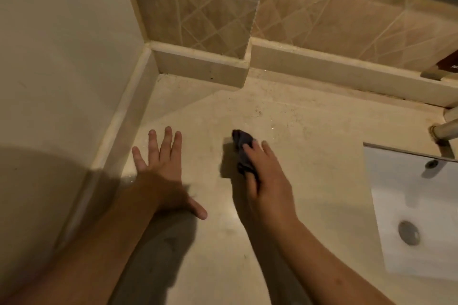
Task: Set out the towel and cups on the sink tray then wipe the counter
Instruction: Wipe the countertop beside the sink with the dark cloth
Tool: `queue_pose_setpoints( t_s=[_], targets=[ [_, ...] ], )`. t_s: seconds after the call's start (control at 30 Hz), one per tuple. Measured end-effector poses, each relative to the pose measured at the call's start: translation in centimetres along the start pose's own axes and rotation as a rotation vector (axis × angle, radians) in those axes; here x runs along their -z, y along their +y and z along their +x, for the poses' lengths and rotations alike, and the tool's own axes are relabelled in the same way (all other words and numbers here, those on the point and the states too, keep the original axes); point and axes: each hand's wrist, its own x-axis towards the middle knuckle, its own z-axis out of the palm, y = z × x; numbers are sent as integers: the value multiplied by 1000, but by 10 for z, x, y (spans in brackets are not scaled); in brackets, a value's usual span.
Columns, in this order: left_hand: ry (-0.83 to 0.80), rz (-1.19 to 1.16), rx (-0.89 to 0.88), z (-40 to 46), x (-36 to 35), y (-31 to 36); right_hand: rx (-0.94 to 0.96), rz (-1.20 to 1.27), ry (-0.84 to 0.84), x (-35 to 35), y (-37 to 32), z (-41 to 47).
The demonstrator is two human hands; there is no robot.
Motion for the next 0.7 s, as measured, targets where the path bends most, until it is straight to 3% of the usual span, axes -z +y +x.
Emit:
queue_pose_setpoints(
  t_s=[0.13, 0.3, 0.4, 0.53, 0.7],
  targets=[
    [23, 13, 1, 3, -8, -4, 207, -262, -292, -55, -19, 22],
    [-1, 90, 27, 7, -9, -4, 279, -414, -366, -82, -16, 46],
    [-24, 121, 36, 8, -8, -2, 309, -316, -402, -88, -22, 81],
    [46, 70, 25, 6, -12, -2, 322, -415, -230, -81, -14, 123],
    [85, 20, -10, 5, -12, -4, 111, -633, -64, -37, 39, 139]
  ],
)
